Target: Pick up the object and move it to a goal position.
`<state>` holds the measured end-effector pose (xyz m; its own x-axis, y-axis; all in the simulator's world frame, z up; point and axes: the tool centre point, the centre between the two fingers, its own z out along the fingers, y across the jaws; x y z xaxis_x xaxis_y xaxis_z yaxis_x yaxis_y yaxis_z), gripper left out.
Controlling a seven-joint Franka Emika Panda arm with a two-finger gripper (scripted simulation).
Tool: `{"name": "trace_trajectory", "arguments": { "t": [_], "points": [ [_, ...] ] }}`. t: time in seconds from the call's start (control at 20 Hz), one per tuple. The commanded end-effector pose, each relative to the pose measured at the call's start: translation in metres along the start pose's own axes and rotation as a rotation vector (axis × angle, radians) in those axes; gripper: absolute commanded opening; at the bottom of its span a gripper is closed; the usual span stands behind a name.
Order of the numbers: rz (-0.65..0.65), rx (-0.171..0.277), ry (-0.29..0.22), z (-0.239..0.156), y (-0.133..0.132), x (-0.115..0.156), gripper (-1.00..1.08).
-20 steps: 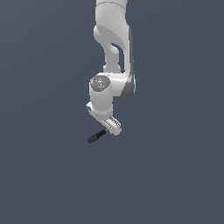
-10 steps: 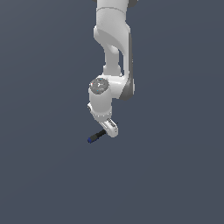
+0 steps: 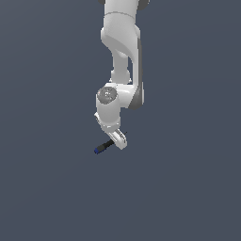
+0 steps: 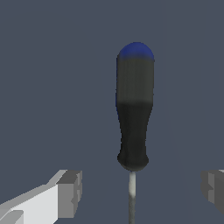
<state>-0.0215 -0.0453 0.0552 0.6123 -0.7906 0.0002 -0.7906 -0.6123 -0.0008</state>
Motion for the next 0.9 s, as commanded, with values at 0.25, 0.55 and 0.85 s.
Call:
{"name": "trace_trajectory", "arguments": {
  "t": [0.25,0.55,0.85],
  "points": [
    [0.004,-0.001,0.000,0.033,0.001,-0.001,1.00],
    [0.004,-0.001,0.000,0.040,0.000,0.000,-1.00],
    [0.004,-0.001,0.000,0.040,0.000,0.000,-1.00]
  ]
}}
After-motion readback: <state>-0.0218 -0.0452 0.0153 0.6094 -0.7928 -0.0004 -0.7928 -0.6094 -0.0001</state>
